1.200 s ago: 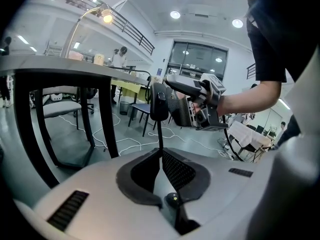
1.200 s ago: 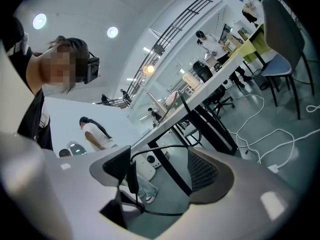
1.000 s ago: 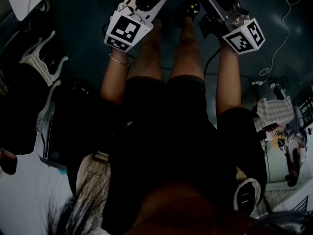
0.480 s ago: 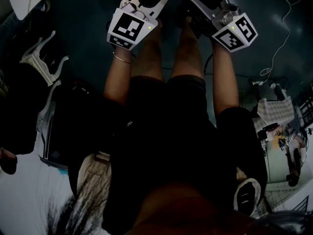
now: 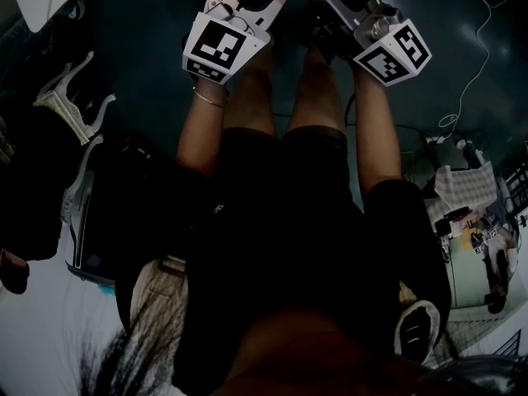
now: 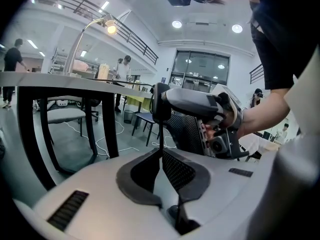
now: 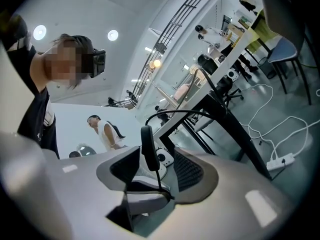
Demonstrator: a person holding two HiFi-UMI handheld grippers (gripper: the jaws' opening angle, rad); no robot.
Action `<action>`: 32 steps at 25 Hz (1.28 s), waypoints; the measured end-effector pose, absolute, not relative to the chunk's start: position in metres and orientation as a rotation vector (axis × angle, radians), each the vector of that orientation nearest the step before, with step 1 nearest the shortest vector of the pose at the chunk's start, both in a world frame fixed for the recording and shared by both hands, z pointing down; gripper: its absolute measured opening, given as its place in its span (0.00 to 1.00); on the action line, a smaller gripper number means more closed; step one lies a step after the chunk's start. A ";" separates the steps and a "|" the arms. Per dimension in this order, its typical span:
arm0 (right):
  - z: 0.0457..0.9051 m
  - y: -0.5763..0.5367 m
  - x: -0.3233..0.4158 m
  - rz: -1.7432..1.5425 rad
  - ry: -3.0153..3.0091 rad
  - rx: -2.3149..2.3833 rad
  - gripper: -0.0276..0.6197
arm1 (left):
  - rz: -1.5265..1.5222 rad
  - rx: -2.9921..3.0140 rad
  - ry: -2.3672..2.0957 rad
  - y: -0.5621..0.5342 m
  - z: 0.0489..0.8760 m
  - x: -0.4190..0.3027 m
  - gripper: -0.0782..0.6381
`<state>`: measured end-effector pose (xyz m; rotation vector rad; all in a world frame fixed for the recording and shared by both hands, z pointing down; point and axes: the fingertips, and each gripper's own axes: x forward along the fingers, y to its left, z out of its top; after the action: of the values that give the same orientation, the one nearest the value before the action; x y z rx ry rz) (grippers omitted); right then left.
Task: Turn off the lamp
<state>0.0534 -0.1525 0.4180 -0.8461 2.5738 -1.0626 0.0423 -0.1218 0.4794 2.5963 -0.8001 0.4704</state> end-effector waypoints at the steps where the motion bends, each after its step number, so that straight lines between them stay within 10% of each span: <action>1: 0.417 -0.152 0.054 -1.059 2.573 -0.847 0.35 | 0.468 2.597 -0.801 -0.122 0.479 0.043 0.14; 9: 0.415 -0.154 0.050 -1.041 2.571 -0.841 0.19 | 0.476 2.598 -0.812 -0.125 0.480 0.040 0.14; 32: 0.417 -0.156 0.050 -1.045 2.574 -0.856 0.17 | 0.471 2.597 -0.797 -0.124 0.481 0.041 0.14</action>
<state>0.0502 -0.1560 0.4172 -0.8562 2.5745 -1.0454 0.0410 -0.1238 0.4813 2.5965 -0.7970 0.4712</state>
